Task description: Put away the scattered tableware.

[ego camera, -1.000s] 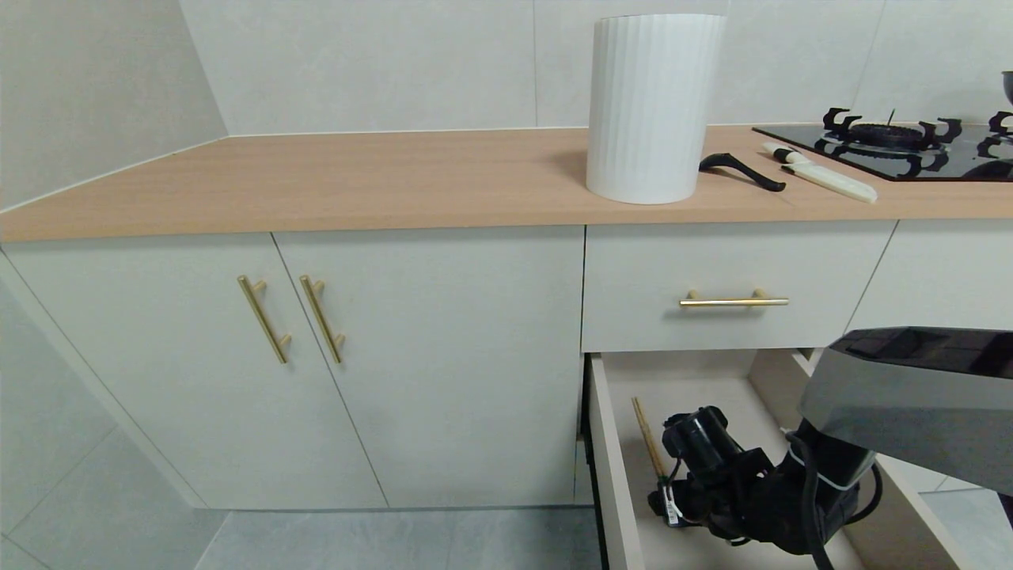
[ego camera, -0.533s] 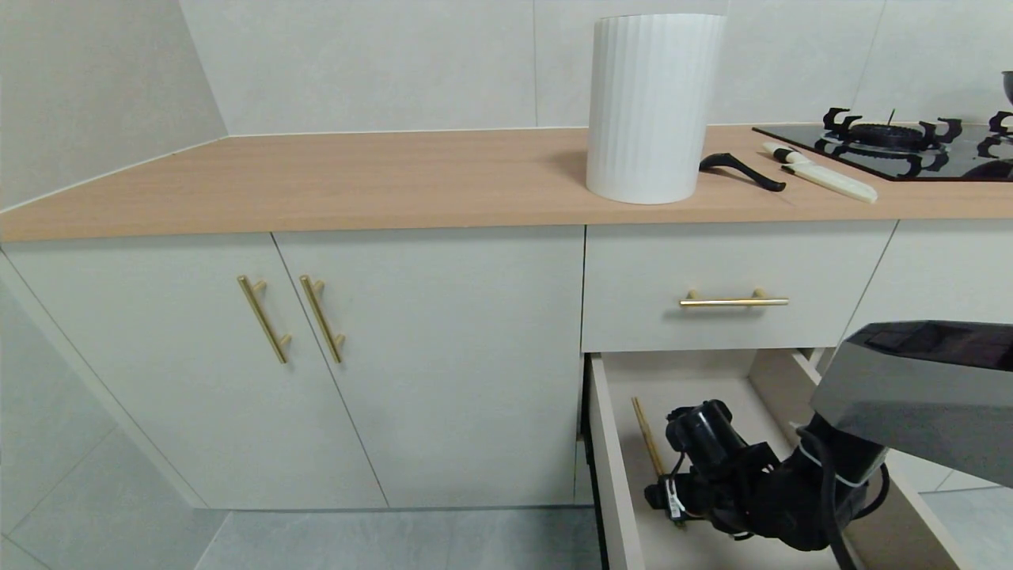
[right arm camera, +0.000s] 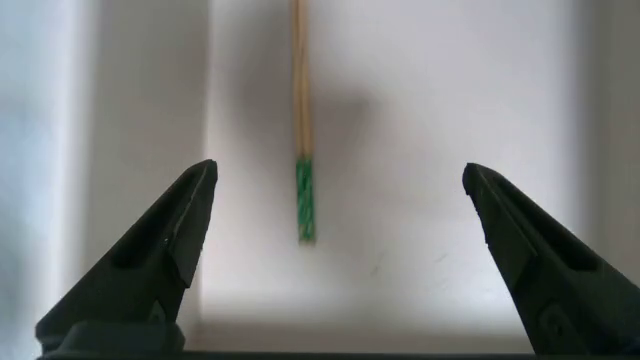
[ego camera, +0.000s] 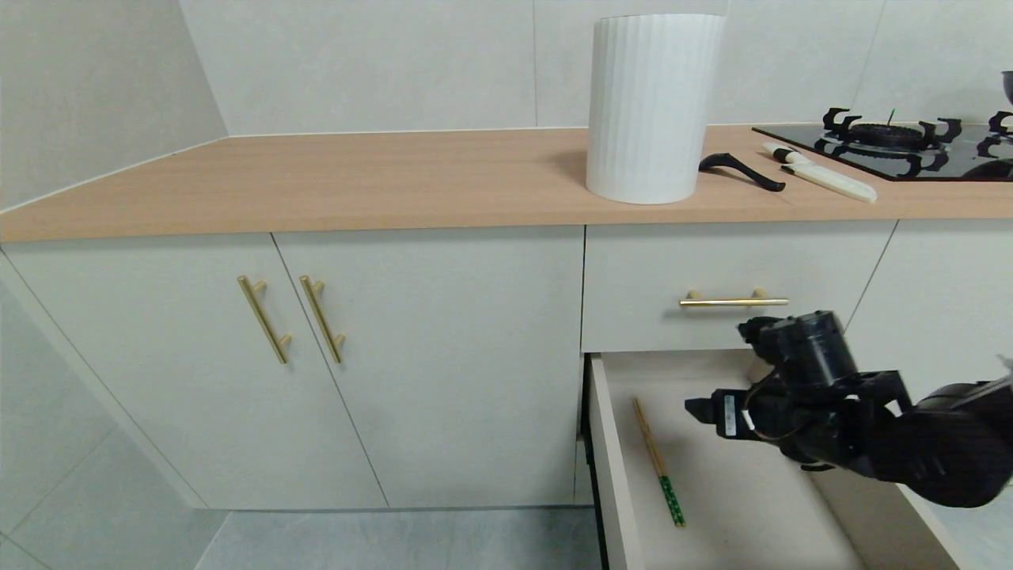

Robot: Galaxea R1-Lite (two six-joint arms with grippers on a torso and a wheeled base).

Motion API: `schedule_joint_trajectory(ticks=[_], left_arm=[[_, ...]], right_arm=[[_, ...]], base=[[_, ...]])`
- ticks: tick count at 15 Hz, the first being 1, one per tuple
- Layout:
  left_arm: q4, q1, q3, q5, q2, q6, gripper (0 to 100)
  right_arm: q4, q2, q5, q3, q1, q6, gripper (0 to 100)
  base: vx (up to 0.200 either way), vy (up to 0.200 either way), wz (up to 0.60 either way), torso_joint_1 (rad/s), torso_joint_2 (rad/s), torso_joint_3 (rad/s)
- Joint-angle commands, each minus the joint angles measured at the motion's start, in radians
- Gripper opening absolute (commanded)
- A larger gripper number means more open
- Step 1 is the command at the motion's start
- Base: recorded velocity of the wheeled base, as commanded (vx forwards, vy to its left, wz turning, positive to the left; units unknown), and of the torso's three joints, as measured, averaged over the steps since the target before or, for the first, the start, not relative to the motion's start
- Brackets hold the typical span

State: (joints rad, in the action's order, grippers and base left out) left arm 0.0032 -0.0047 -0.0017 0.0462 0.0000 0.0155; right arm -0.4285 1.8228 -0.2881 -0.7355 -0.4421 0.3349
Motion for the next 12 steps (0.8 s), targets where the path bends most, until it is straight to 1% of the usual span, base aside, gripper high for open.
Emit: schedule_joint_trajectory(ticks=[1, 4, 8, 12], left_arm=[[0.0, 0.0, 0.0, 0.0, 0.0, 0.0, 100], [0.0, 0.0, 0.0, 0.0, 0.0, 0.0, 100], [0.0, 0.0, 0.0, 0.0, 0.0, 0.0, 100], [0.0, 0.0, 0.0, 0.0, 0.0, 0.0, 100]], right_arm=[[0.004, -0.191, 0.01, 0.005, 0.051, -0.031, 100], [0.002, -0.218, 0.01, 0.005, 0.074, -0.05, 100], [-0.003, -0.223, 0.001, 0.021, 0.074, -0.102, 100], [-0.003, -0.223, 0.001, 0.022, 0.076, -0.103, 100]], base=[[0.0, 0.0, 0.0, 0.0, 0.0, 0.0], [0.0, 0.0, 0.0, 0.0, 0.0, 0.0], [0.0, 0.0, 0.0, 0.0, 0.0, 0.0], [0.0, 0.0, 0.0, 0.0, 0.0, 0.0]])
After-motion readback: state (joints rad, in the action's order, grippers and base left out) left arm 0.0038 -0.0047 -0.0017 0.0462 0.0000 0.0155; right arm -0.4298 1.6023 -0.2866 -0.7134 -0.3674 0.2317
